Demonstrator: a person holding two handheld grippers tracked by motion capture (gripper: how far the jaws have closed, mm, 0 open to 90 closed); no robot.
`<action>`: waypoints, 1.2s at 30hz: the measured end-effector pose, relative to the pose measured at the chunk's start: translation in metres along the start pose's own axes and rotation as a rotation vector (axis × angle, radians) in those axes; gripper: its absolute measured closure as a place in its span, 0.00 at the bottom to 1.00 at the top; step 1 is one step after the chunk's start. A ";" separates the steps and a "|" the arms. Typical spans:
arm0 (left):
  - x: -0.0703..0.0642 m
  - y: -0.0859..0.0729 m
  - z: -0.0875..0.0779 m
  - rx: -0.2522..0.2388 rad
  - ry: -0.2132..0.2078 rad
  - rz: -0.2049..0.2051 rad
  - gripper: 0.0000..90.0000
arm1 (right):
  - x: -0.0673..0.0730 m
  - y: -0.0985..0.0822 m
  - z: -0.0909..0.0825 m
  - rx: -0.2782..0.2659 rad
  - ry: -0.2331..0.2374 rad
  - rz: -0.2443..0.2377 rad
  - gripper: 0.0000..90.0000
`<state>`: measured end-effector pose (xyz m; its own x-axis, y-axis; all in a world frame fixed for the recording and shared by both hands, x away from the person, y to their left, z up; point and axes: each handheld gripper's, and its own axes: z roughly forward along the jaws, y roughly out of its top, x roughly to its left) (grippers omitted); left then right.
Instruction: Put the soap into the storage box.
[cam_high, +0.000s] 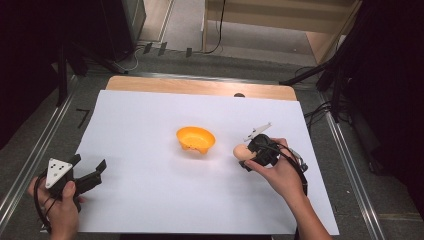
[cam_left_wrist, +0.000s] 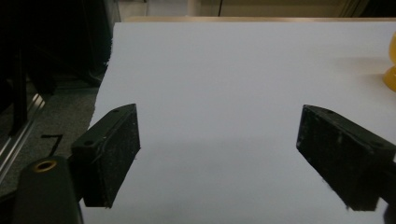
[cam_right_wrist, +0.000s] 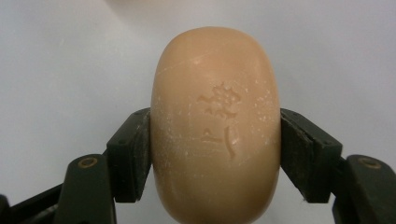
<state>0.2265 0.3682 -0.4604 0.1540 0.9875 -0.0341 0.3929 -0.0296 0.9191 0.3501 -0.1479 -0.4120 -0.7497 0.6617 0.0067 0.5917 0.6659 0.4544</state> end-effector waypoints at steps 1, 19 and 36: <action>0.000 0.000 0.000 0.002 0.003 0.002 0.16 | 0.001 0.004 0.000 0.003 -0.001 -0.008 0.37; -0.001 0.000 0.001 0.010 -0.002 0.010 0.15 | 0.008 0.053 0.003 -0.004 0.030 -0.102 0.37; 0.000 0.000 0.000 0.006 -0.004 0.003 0.16 | 0.014 0.088 0.002 -0.019 0.031 -0.173 0.37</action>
<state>0.2268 0.3678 -0.4604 0.1588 0.9868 -0.0327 0.3978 -0.0336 0.9168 0.3929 -0.0793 -0.3738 -0.8488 0.5267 -0.0461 0.4476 0.7622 0.4677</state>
